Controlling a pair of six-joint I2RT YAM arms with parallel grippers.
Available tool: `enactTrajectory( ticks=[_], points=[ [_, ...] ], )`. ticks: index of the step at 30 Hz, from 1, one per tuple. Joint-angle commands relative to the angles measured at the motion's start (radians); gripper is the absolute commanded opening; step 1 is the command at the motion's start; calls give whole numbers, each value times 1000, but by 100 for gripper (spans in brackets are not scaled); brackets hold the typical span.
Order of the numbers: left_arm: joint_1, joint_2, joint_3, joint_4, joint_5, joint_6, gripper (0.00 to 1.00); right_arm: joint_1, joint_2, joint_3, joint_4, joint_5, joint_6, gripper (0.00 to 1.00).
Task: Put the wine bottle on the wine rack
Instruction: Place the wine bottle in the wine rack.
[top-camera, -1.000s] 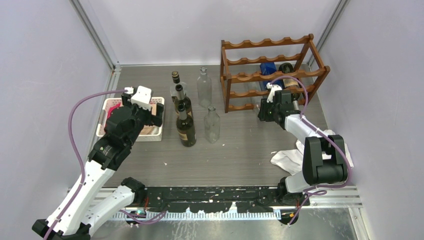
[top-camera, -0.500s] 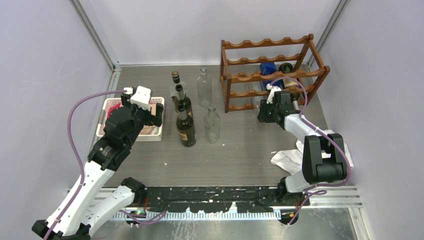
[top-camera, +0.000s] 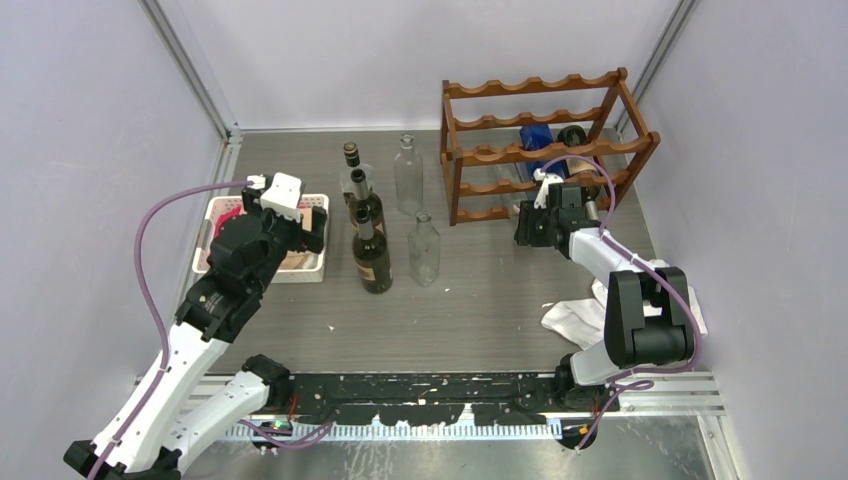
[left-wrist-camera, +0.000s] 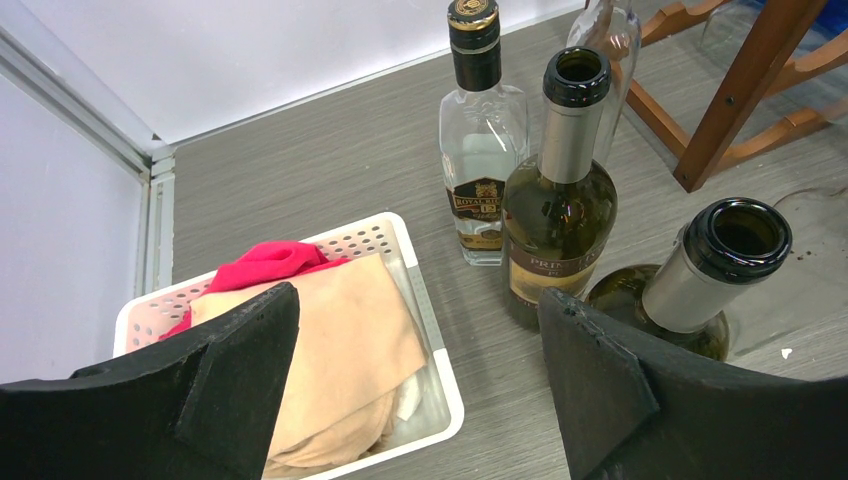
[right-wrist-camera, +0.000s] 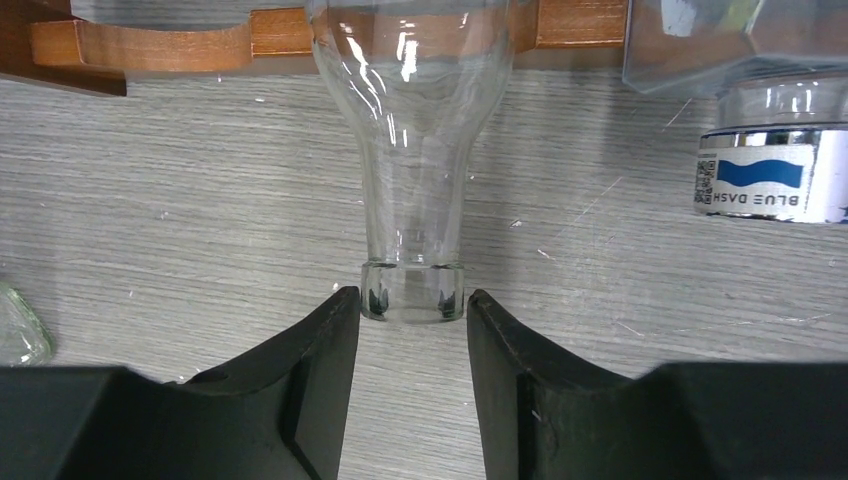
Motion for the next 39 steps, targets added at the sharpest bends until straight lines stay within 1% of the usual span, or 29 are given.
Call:
enactTrajectory(
  ticks=[1,16,19,24,27,32,36,39],
  points=[
    [7,-13,2,64,10,5,88,3,-42,42,40,20,0,50],
    [7,-6,2,63,19,5,88,2,-27,18,143,17,23,43],
    [7,-4,2,63,22,5,88,3,-23,18,141,21,21,39],
    [7,-4,2,64,20,4,88,3,-16,22,106,16,21,21],
    [7,-4,2,64,22,4,88,2,-3,23,84,-9,51,15],
    [7,-4,2,63,23,5,88,3,19,28,83,-31,105,12],
    [7,-4,2,64,23,5,88,2,27,36,76,-9,107,10],
    [7,-3,2,63,25,5,88,3,50,61,32,-14,98,9]
  ],
)
